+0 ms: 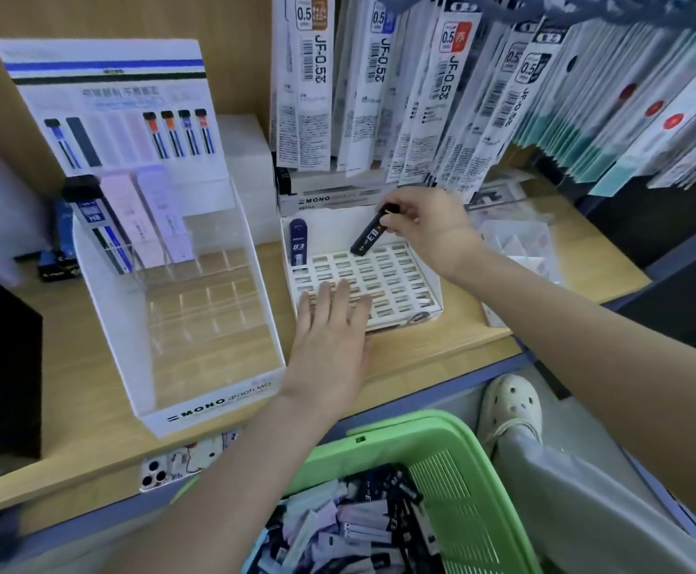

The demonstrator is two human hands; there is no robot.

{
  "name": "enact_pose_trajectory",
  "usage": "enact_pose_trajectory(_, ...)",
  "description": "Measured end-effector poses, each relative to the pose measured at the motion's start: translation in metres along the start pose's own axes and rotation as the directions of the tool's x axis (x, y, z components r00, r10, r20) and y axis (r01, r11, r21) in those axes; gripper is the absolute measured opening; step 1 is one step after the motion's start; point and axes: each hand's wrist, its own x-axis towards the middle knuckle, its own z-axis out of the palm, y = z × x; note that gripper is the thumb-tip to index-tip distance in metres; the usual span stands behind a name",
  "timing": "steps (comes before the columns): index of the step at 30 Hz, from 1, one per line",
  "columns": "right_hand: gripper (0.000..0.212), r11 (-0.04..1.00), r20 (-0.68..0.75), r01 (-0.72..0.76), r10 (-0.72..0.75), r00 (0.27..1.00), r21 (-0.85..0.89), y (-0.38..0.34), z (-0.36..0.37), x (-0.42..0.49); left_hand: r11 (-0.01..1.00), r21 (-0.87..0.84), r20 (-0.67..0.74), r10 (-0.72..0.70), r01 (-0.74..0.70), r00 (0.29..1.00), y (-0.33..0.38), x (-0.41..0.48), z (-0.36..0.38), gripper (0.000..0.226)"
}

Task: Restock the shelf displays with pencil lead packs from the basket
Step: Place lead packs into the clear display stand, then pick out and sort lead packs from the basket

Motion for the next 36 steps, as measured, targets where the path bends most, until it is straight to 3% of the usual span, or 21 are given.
enact_pose_trajectory(5, 0.018, 0.973, 0.087, 0.136, -0.122, 0.989, -0.189, -0.006, -0.003, 0.008, 0.998, -0.058, -0.064, -0.003, 0.000, 0.998, 0.001, -0.002, 0.004, 0.051)
enact_pose_trajectory(12, 0.024, 0.899, 0.263, 0.259, -0.170, 0.950, -0.352, -0.014, -0.006, 0.012, 0.998, -0.069, -0.096, 0.005, -0.012, 0.995, 0.002, -0.002, 0.005, 0.053)
enact_pose_trajectory(14, 0.028, 0.875, 0.229, 0.283, -0.205, 0.952, -0.392, -0.014, 0.000, 0.010, 0.997, -0.070, -0.094, 0.004, -0.011, 0.996, 0.001, -0.001, 0.005, 0.053)
enact_pose_trajectory(18, 0.027, 0.920, 0.091, 0.199, -0.178, 0.980, -0.338, -0.010, 0.005, 0.004, 0.998, -0.070, -0.060, -0.006, 0.002, 0.998, 0.001, 0.000, 0.005, 0.053)
enact_pose_trajectory(22, 0.021, 0.898, 0.075, 0.209, -0.195, 0.978, -0.388, -0.010, 0.009, -0.001, 0.997, -0.080, -0.042, -0.016, 0.013, 0.999, 0.004, 0.000, 0.001, 0.073)
enact_pose_trajectory(26, 0.027, 0.880, 0.048, 0.211, -0.211, 0.976, -0.426, -0.011, 0.010, -0.005, 0.996, -0.089, -0.025, -0.009, 0.006, 1.000, 0.001, 0.000, -0.002, 0.048)
enact_pose_trajectory(28, 0.030, 0.882, -0.018, 0.231, -0.261, 0.965, -0.412, -0.010, 0.008, -0.018, 0.993, -0.110, -0.097, 0.028, -0.038, 0.995, 0.003, -0.003, -0.008, 0.041)
enact_pose_trajectory(32, 0.023, 0.912, -0.206, 0.214, -0.298, 0.932, -0.351, 0.001, 0.002, -0.073, 0.987, 0.006, -0.243, 0.158, -0.161, 0.957, 0.007, -0.034, -0.011, 0.020)
enact_pose_trajectory(36, 0.024, 0.933, -0.173, 0.158, -0.223, 0.959, -0.324, 0.034, 0.012, -0.157, 0.966, 0.035, -0.131, 0.258, -0.255, 0.957, 0.013, -0.095, 0.016, 0.026)
